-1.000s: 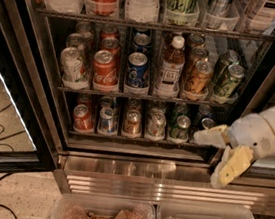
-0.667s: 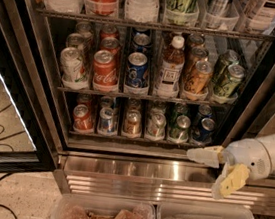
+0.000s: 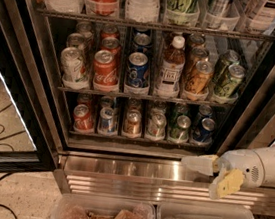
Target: Pick orange can from bottom shelf of fridge
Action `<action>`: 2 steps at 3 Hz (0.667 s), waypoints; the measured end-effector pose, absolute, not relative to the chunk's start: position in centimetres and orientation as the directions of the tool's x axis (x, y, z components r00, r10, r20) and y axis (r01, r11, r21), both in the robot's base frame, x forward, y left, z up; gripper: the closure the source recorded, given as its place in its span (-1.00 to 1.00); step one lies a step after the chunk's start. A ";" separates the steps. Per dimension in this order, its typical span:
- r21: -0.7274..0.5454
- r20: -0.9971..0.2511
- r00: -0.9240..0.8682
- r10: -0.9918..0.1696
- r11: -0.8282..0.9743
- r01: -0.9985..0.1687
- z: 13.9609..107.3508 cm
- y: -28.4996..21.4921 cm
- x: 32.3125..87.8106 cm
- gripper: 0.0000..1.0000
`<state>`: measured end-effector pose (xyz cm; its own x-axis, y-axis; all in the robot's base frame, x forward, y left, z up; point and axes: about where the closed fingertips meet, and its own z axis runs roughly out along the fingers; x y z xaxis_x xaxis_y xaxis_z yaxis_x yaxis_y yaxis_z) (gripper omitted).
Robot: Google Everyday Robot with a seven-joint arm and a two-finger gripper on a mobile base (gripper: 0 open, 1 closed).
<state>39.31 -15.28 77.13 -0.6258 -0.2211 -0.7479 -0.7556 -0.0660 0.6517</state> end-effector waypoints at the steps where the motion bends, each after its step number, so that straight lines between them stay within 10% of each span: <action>1: 0.657 -0.735 -0.636 -0.233 -0.013 -0.754 76.7 -14.7 39.6 -1.00; 2: 0.662 -0.724 -0.669 -0.170 0.102 -0.742 74.7 -14.2 40.5 -1.00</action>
Offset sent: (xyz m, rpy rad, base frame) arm 0.0147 0.0072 -0.0465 -0.0921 0.0355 -0.3142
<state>40.52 -14.19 74.68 -0.6688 -0.1704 -0.7237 -0.7425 0.1023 0.6620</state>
